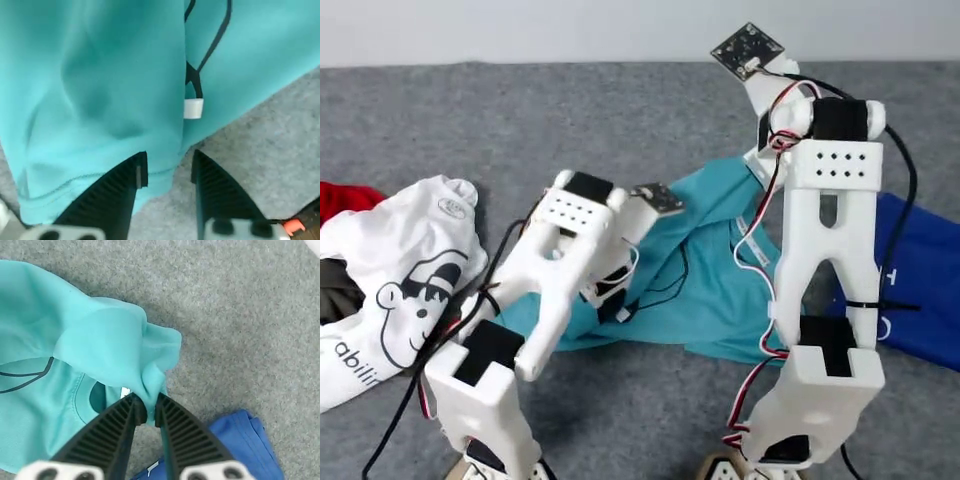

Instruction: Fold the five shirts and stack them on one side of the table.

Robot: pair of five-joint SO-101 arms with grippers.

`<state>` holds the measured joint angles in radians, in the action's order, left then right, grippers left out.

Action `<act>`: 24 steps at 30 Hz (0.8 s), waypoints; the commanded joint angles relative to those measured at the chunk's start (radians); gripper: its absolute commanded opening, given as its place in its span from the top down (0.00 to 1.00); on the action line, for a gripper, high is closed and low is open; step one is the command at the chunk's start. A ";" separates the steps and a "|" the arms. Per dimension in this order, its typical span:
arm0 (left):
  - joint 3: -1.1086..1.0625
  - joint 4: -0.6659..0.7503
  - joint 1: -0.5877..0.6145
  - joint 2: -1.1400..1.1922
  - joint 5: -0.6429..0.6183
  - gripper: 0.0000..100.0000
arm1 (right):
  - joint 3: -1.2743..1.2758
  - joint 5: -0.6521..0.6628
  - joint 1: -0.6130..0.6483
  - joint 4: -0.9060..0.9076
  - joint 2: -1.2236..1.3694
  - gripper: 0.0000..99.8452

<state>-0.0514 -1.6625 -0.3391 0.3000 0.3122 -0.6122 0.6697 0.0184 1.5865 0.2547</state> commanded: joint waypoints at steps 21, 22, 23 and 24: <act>-0.206 0.296 0.069 -0.060 -0.002 0.86 | -0.012 -0.009 0.005 0.005 -0.019 0.99; -0.205 0.298 0.078 -0.061 0.000 0.88 | -0.012 -0.009 0.004 0.007 -0.019 0.99; -0.205 0.296 0.083 -0.061 0.000 0.90 | -0.012 -0.009 0.004 0.010 -0.019 0.99; -0.203 0.293 0.084 -0.061 0.000 0.91 | -0.012 -0.009 0.004 0.016 -0.021 0.99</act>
<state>-0.2662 -1.3802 -0.2700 0.2954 0.3122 -0.6122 0.6697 0.0184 1.5881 0.2547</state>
